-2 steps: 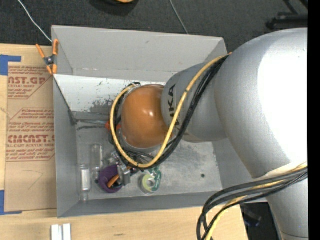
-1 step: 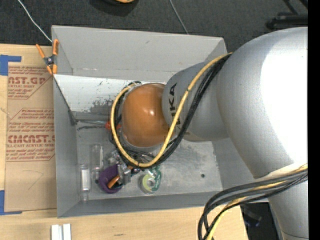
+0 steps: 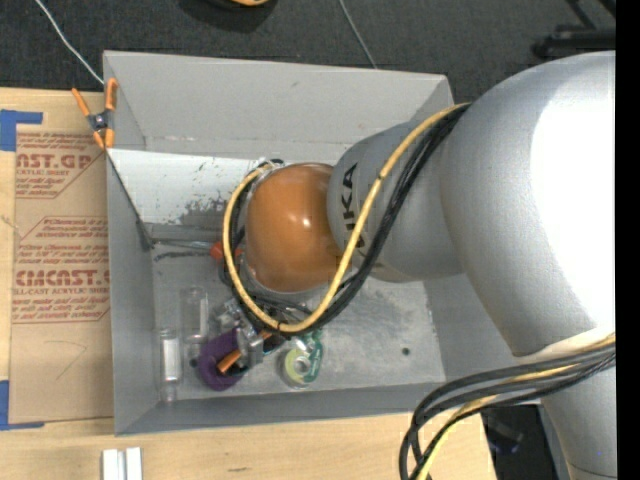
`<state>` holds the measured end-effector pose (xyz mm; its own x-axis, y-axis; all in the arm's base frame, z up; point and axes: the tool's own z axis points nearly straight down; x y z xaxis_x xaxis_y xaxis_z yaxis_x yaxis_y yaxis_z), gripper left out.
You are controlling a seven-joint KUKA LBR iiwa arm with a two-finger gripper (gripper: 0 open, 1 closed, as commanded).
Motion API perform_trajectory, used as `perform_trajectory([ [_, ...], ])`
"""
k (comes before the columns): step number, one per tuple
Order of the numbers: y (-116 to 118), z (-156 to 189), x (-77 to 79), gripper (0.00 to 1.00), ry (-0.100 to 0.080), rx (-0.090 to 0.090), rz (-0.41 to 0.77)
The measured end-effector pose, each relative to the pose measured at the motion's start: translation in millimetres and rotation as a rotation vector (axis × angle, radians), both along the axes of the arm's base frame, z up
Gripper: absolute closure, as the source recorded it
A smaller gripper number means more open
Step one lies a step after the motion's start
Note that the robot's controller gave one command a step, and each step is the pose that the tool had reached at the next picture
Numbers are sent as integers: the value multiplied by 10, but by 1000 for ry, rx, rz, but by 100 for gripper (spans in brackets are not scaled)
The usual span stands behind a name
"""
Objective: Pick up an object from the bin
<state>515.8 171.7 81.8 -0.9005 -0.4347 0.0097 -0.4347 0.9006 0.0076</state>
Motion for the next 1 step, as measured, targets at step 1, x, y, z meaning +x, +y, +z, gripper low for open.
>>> perform_trajectory([
  [1, 1, 130, -5, 100, 1, -1, 1],
])
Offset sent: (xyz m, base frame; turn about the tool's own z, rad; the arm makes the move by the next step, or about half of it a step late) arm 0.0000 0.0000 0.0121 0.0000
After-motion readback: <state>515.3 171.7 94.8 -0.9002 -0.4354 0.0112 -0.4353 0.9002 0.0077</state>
